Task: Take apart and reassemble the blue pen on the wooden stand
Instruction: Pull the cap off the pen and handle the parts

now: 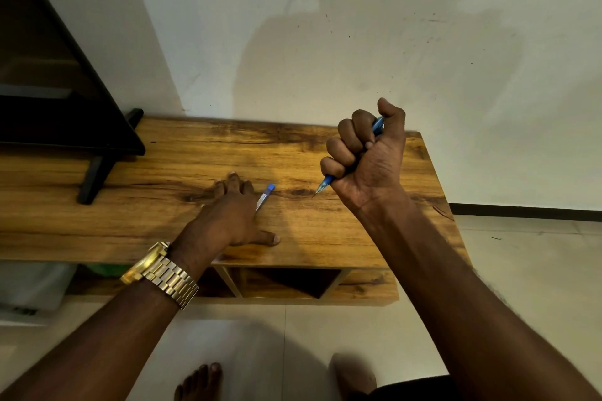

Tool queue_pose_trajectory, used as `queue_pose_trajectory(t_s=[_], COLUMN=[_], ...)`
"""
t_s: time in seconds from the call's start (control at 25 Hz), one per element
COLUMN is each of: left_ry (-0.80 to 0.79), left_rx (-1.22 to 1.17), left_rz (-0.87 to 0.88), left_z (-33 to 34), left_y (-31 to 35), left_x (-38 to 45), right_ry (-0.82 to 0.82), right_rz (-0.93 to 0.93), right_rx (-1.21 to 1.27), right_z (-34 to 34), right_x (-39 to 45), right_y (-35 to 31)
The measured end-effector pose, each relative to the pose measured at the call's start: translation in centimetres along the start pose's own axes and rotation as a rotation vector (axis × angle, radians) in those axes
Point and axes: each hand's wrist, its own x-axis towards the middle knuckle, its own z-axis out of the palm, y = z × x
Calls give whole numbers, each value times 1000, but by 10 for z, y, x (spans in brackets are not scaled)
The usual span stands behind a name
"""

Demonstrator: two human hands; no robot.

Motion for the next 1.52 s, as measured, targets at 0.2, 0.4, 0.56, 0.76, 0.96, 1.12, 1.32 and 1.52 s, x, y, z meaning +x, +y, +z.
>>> queue_pose_trajectory(t_s=[0.2, 0.4, 0.56, 0.76, 0.96, 1.12, 1.32, 1.52], left_ry=[-4, 5, 10, 44, 248, 506, 430, 640], left_rx=[1, -10, -19, -14, -207, -763, -969, -802], left_rz=[2, -3, 5, 27, 86, 118, 291, 353], left_z=[-2, -3, -3, -5, -37, -40, -9, -16], left_y=[1, 1, 1, -6, -26, -10, 26, 30], left_x=[-2, -5, -6, -8, -38, -95, -97, -86], right_ry=[11, 17, 12, 27, -61, -70, -30, 13], right_rz=[11, 4, -10, -23, -1, -9, -41, -80], right_rx=[30, 73, 129, 186, 327, 419, 425, 422], right_z=[-3, -6, -11, -12, -21, -26, -32, -35], right_x=[1, 2, 4, 2, -1, 0, 1, 4], right_y=[-1, -1, -2, -5, -6, -7, -8, -5])
